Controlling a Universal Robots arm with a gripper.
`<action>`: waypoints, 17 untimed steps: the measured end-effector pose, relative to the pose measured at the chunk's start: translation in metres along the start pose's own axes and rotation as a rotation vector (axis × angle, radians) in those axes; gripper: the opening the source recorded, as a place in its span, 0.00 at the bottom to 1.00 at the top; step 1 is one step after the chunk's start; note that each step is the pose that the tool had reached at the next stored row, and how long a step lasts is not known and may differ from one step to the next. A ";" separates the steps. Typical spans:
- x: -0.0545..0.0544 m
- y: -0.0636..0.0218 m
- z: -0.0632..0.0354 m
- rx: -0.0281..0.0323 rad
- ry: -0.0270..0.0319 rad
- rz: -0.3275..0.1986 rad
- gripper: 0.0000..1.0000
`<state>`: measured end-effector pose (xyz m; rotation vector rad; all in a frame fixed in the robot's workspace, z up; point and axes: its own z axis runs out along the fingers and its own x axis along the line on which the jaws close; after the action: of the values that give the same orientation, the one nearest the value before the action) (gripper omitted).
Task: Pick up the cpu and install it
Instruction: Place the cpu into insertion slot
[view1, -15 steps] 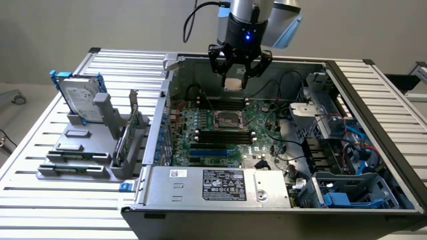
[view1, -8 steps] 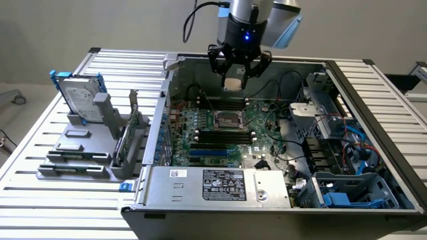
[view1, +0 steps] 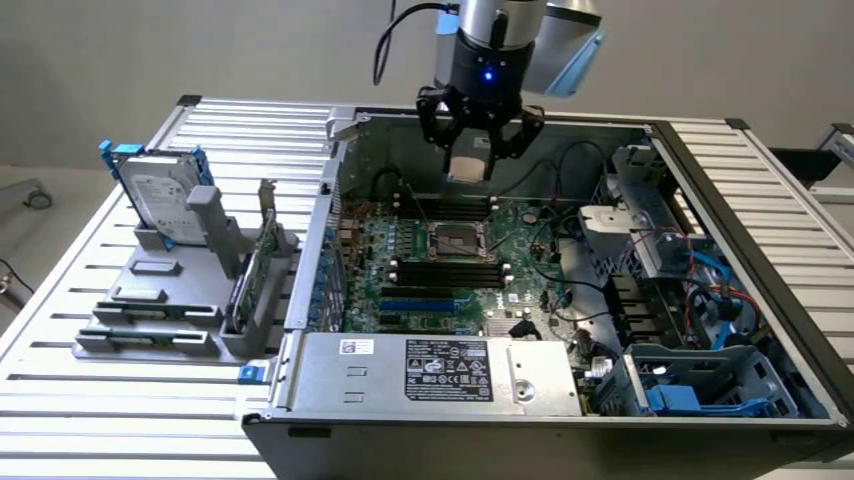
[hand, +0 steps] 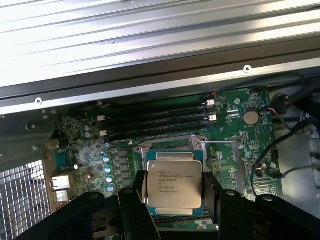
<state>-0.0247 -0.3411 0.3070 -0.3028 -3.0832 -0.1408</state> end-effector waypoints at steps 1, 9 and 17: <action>0.000 0.0000 0.0003 -0.0010 -0.0016 0.019 0.55; 0.000 -0.0001 0.0020 -0.0082 -0.0142 0.163 0.55; 0.000 -0.0003 0.0040 -0.0153 -0.0267 0.308 0.55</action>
<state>-0.0247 -0.3411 0.3030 -0.7782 -3.0133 -0.1496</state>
